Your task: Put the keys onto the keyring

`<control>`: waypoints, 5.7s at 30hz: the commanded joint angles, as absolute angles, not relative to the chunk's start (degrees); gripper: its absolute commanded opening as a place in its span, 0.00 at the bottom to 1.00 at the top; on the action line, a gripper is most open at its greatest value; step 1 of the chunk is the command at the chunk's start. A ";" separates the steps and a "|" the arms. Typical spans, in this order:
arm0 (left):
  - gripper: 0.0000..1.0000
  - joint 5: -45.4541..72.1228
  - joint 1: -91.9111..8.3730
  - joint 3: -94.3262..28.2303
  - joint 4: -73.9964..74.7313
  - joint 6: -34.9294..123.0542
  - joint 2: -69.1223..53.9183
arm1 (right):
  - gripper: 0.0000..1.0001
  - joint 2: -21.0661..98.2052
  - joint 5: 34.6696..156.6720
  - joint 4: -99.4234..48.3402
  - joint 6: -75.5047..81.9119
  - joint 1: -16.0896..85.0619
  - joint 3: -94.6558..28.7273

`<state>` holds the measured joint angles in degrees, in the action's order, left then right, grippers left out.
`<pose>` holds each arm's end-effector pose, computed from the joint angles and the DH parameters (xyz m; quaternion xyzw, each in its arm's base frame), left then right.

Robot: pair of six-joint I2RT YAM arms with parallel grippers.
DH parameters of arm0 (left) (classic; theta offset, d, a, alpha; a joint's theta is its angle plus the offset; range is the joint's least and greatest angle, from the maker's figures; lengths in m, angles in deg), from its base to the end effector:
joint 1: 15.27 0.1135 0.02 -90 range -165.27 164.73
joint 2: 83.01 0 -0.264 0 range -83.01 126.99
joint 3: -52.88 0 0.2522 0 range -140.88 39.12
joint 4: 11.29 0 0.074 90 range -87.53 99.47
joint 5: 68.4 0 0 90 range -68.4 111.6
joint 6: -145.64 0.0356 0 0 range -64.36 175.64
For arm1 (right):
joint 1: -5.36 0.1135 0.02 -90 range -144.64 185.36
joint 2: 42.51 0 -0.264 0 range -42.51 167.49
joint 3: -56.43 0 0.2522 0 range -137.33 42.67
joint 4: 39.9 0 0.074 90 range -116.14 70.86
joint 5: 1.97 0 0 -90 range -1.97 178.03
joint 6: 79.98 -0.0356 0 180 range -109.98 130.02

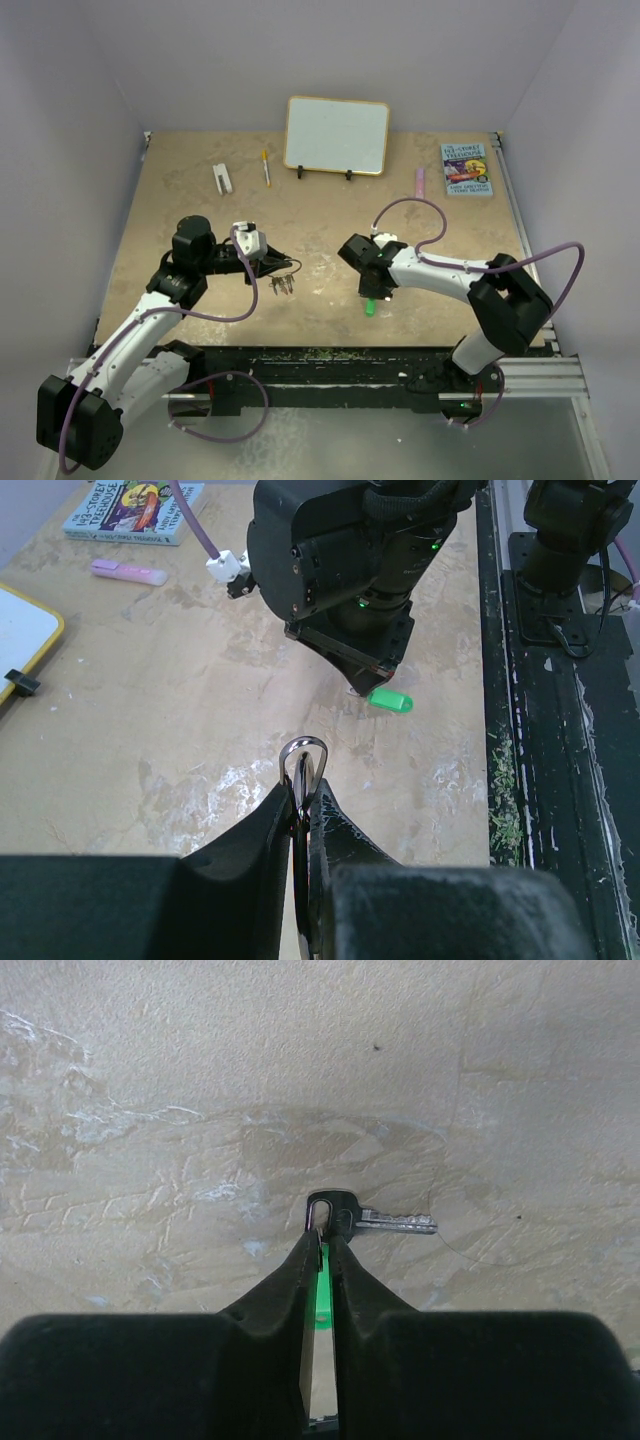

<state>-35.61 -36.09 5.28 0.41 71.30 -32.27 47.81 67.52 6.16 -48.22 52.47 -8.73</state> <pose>0.1716 -0.0973 0.2802 0.4951 0.5694 -0.4031 0.5178 0.2026 0.1998 0.1686 0.1231 0.9634 0.0212 0.2370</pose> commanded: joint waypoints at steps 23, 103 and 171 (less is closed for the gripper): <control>0.04 -36.56 -36.31 5.15 -1.92 71.82 -33.44 | 0.00 45.57 65.33 8.24 -46.78 52.23 -10.60; 0.04 -13.29 -43.52 -9.72 20.49 104.62 -34.61 | 0.00 35.98 81.95 -9.32 -40.31 65.34 -38.94; 0.04 -2.07 -54.32 17.17 -12.48 130.65 -52.07 | 0.00 30.88 85.29 -15.85 -46.05 65.77 -28.44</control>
<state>-1.91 -53.70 14.35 -0.56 124.68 -50.87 32.84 84.63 -10.70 -46.41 65.45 -29.43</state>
